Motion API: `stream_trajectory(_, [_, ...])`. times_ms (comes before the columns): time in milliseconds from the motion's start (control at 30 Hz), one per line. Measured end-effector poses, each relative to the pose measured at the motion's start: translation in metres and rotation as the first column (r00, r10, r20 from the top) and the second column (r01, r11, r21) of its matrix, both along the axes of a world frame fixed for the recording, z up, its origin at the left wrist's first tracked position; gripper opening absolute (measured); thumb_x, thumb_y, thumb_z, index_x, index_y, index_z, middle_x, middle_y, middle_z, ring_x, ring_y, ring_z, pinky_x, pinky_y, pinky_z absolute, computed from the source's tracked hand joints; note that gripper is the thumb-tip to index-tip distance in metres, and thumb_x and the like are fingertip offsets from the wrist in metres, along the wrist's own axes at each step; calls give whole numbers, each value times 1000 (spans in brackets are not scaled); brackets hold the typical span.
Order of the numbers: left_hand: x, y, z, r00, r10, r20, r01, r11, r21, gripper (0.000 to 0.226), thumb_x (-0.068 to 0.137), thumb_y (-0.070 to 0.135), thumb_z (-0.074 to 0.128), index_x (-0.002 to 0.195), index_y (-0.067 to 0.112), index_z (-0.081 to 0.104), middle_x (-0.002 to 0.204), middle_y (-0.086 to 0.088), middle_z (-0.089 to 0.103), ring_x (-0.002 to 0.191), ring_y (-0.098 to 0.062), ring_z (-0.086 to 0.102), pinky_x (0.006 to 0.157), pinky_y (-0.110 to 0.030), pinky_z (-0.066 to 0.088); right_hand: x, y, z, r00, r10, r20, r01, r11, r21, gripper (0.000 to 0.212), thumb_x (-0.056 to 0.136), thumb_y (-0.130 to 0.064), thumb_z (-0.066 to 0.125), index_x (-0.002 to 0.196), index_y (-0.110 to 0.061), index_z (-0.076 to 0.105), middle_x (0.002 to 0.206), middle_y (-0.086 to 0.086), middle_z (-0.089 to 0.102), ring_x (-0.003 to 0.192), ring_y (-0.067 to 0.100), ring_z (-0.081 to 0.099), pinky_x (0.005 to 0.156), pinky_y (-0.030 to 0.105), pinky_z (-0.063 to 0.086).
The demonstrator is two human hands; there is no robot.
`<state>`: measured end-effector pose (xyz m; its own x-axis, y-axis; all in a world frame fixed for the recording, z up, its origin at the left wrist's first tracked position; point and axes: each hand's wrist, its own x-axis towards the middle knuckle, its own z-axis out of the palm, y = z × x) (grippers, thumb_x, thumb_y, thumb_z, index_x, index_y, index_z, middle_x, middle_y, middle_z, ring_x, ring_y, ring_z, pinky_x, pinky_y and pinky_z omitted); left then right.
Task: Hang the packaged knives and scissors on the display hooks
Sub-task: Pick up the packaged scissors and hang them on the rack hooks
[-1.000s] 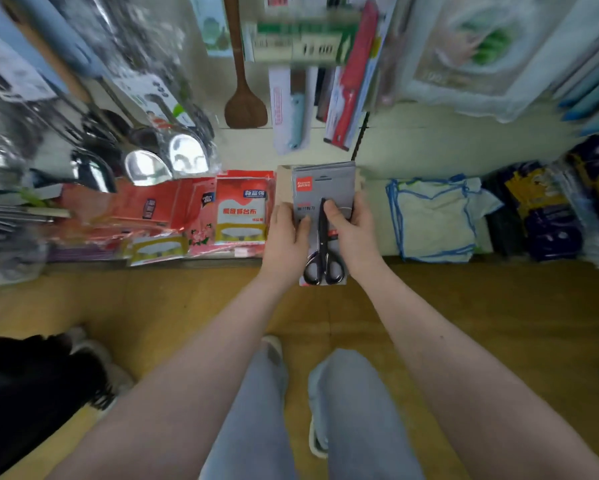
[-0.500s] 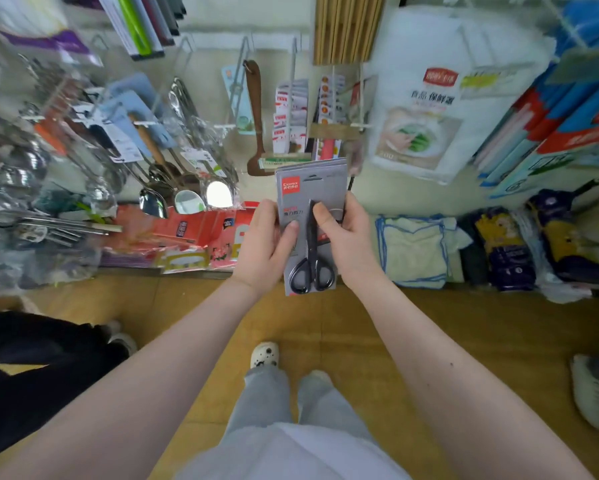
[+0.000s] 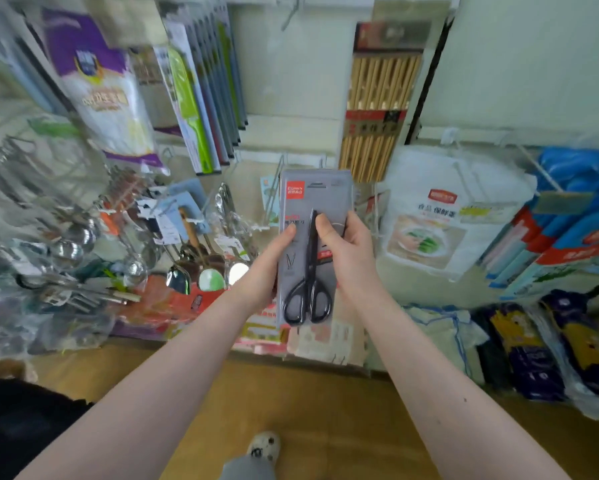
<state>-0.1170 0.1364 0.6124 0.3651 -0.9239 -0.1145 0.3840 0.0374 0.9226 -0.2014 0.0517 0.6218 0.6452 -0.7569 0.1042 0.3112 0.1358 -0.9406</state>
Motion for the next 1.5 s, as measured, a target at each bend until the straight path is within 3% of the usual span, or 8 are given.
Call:
stream_trajectory(433, [121, -2, 74, 947, -321, -20, 319, 946, -58, 88, 63, 75, 56, 132, 22, 51, 131, -8, 60, 118, -26, 59, 95, -42, 50, 113, 2, 79, 991, -126, -35, 120, 983, -141, 21, 92, -18, 57, 108, -5, 61, 101, 12, 71, 93, 25, 69, 82, 34, 57])
stream_trajectory(600, [148, -12, 90, 974, -226, -35, 225, 974, -15, 83, 67, 72, 40, 130, 19, 53, 113, -8, 71, 98, -23, 70, 74, -33, 58, 146, 1, 91, 981, -191, -20, 185, 969, -163, 12, 93, -17, 54, 100, -11, 63, 90, 2, 70, 88, 22, 68, 82, 36, 56])
stream_trajectory(800, [164, -27, 95, 980, -199, 20, 198, 980, 15, 73, 62, 72, 39, 109, 24, 66, 108, -7, 73, 98, -21, 70, 86, -36, 54, 168, -11, 93, 915, -401, -42, 365, 868, -337, 11, 88, -22, 58, 80, -20, 65, 92, 22, 70, 90, 38, 66, 84, 53, 54])
stream_trajectory(1100, [180, -52, 88, 989, -130, 64, 127, 991, 50, 54, 86, 64, 30, 99, 28, 68, 92, 0, 77, 85, -15, 73, 75, -31, 53, 173, -34, 89, 882, -457, -120, 391, 849, -356, 14, 92, -21, 53, 90, -22, 66, 90, 5, 71, 83, 18, 67, 80, 36, 55])
stream_trajectory(1267, [187, -60, 88, 988, -48, 145, 38, 997, 70, 56, 60, 74, 46, 86, 32, 73, 92, 0, 77, 91, -19, 71, 85, -37, 52, 174, -46, 84, 880, -463, -104, 397, 838, -374, 12, 91, -17, 54, 93, -15, 66, 82, 7, 69, 78, 20, 64, 76, 38, 52])
stream_trajectory(1367, [186, -64, 89, 965, 26, 261, -50, 995, 90, 95, 40, 93, 47, 111, 32, 66, 122, -1, 66, 115, -21, 60, 107, -43, 40, 171, -52, 82, 888, -458, -40, 426, 853, -303, 9, 89, -20, 57, 89, -22, 66, 88, 4, 71, 86, 20, 67, 80, 39, 54])
stream_trajectory(1433, [185, -68, 90, 951, 71, 301, -102, 991, 88, 101, 59, 87, 42, 136, 21, 44, 137, 3, 51, 125, -18, 48, 111, -37, 31, 166, -57, 81, 873, -488, -14, 462, 835, -299, 8, 90, -22, 57, 86, -24, 63, 89, 1, 71, 85, 18, 66, 78, 37, 53])
stream_trajectory(1500, [186, -74, 89, 939, 133, 318, -155, 987, 46, 60, 87, 62, 37, 133, 25, 38, 115, 8, 50, 107, -9, 49, 98, -29, 32, 162, -62, 82, 862, -507, 15, 490, 824, -284, 11, 92, -20, 55, 84, -25, 61, 90, 0, 70, 84, 15, 65, 74, 33, 51])
